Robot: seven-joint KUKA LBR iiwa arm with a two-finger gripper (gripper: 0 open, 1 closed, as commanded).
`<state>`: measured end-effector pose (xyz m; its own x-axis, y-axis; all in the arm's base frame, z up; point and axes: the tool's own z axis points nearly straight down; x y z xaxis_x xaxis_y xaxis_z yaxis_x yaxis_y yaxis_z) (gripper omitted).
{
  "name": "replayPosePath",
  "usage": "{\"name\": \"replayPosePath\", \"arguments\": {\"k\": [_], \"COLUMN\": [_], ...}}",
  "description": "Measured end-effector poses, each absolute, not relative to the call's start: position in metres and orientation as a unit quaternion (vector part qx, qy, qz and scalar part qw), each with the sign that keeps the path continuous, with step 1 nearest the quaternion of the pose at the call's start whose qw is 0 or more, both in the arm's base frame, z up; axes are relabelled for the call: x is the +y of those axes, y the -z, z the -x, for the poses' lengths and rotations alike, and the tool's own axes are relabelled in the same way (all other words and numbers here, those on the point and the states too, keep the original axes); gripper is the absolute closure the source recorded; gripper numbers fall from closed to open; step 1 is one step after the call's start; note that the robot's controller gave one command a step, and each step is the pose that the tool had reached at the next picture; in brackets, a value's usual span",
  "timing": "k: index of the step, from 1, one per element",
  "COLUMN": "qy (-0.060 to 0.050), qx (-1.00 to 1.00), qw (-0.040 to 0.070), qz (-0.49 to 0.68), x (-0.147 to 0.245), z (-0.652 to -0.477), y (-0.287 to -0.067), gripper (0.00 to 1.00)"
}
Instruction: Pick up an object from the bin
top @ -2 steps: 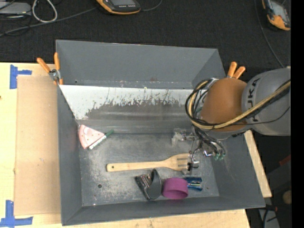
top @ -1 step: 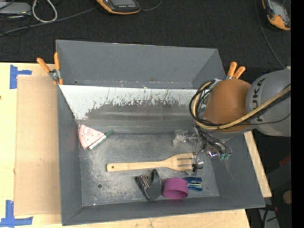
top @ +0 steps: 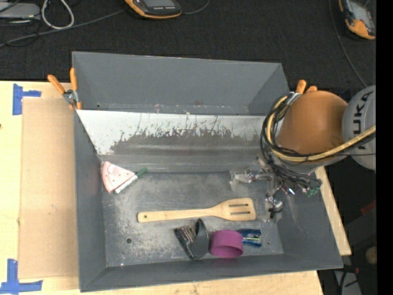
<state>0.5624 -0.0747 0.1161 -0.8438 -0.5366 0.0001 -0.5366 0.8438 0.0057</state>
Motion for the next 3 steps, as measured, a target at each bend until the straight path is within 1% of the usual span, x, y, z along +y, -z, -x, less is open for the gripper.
{"name": "replayPosePath", "arguments": {"k": [1, 2, 3], "qy": [0.003, 0.002, 0.003], "qx": [-0.973, -0.956, -0.975], "qw": [0.001, 0.0, 0.002], "qz": [-0.232, -0.292, -0.222], "x": [-0.071, -0.059, -0.058], "z": [-0.562, -0.559, -0.558], "y": [-0.089, -0.073, -0.07], "gripper": [0.0, 0.0, 0.0]}}
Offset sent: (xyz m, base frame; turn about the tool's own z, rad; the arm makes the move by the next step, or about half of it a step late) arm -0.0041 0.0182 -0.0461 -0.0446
